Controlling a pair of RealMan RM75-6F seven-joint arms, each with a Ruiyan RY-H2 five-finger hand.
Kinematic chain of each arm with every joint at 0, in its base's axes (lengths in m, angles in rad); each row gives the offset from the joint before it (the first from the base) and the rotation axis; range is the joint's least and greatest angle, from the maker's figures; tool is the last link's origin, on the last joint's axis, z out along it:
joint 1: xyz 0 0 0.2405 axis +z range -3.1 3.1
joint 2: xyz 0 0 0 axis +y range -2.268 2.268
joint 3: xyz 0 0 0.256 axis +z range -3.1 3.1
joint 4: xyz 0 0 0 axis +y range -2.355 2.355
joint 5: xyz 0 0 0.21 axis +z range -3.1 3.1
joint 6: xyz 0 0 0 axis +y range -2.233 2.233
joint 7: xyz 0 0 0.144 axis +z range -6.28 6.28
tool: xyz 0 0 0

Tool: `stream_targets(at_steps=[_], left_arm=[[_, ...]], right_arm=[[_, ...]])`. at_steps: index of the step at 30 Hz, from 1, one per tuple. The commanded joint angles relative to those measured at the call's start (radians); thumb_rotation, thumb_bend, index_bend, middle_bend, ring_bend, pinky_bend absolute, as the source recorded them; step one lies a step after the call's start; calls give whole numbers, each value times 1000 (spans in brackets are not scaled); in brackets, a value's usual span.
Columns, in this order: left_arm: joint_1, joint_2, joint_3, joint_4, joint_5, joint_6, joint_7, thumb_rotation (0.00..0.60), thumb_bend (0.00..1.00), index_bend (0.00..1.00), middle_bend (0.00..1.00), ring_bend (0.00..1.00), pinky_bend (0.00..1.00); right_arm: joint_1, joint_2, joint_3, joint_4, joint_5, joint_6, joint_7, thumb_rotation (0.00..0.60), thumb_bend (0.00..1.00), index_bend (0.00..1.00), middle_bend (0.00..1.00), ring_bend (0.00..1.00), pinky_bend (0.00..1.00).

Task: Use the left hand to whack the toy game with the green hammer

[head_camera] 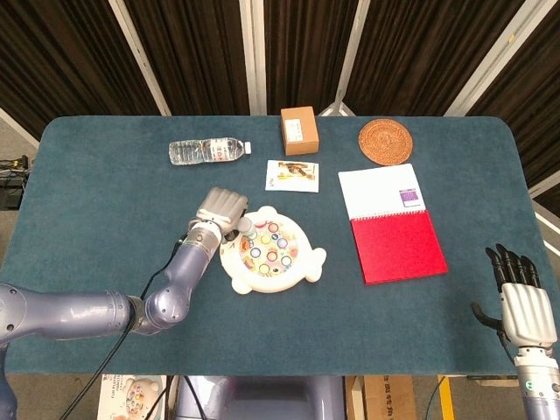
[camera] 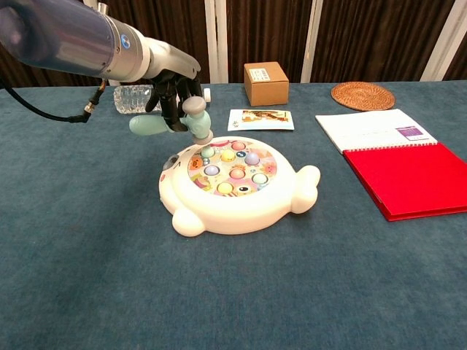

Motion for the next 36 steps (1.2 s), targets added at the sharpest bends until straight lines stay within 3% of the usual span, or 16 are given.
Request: stream_targets(at_steps=[1, 21, 36], left_arm=[[-9, -7, 3, 9, 0, -1, -7, 600, 725, 676, 589, 490, 576], [-48, -76, 63, 85, -25, -5, -12, 600, 726, 676, 589, 490, 576], [-71, -23, 35, 13, -10, 15, -33, 600, 726, 676, 589, 490, 576]], right_arm=[[0, 0, 0, 0, 1, -1, 1, 600, 265, 0, 0, 0, 0], [1, 6, -1, -5, 3, -7, 15, 600, 265, 0, 0, 0, 0], [1, 7, -2, -9, 1, -6, 15, 600, 265, 0, 0, 0, 0]])
